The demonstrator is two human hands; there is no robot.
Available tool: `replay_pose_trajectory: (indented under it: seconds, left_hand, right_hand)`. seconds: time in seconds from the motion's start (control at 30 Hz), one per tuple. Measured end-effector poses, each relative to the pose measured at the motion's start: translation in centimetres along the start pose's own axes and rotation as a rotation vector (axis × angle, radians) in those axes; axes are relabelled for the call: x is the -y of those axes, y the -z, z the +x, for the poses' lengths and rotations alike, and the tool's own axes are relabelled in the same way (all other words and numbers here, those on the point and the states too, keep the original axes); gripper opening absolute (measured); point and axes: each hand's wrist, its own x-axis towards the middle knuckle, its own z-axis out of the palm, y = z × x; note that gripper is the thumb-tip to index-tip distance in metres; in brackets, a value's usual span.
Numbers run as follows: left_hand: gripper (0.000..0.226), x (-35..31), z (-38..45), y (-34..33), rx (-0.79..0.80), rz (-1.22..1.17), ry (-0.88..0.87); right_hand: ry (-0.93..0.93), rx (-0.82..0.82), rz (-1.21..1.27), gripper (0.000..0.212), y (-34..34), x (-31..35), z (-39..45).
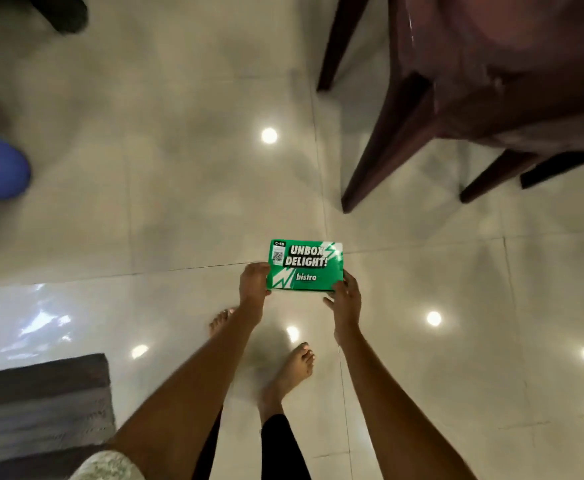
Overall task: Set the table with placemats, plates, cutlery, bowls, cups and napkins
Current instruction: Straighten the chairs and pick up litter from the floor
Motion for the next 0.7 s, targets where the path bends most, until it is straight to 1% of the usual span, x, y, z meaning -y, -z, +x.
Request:
replay_pose_trajectory:
  seconds: [0.1, 0.17, 0.2, 0.3, 0.4, 0.53, 0.7]
  left_hand:
    - [0.018, -5.0, -5.6, 4.1, -0.102, -0.168, -0.058]
    - [0.011, -7.3, -8.3, 7.2, -0.148, -0.305, -0.093]
    - [0.010, -8.3, -9.2, 8.8, -0.174, -0.373, -0.103]
    - [0.018, -10.6, -10.7, 13.8, -0.213, -0.568, -0.130]
    - [0.025, -12.6, -10.5, 20.0, -0.274, -0.667, -0.199]
    - [0.031, -15.0, -7.4, 30.1, -0.414, -0.761, -0.280]
    - [0.034, -18.8, -1.2, 42.7, -0.469, -0.843, -0.280]
  right_hand:
    - [0.067, 0.058, -0.009, 0.031, -3.2, 5.0, -5.9]
    - [0.121, 0.120, 0.007, 0.028, -5.9, 7.8, -9.5]
    - [0.145, 0.161, 0.010, 0.027, -7.3, 8.7, -11.0]
    - [0.184, 0.247, 0.005, 0.032, -12.0, 10.1, -14.8]
    - [0.156, 0.309, 0.018, 0.034, -18.3, 9.8, -17.7]
    - [0.154, 0.420, -0.046, 0.031, -29.6, 8.4, -21.6]
    - [0.119, 0.461, -0.095, 0.032, -44.0, 6.4, -24.5]
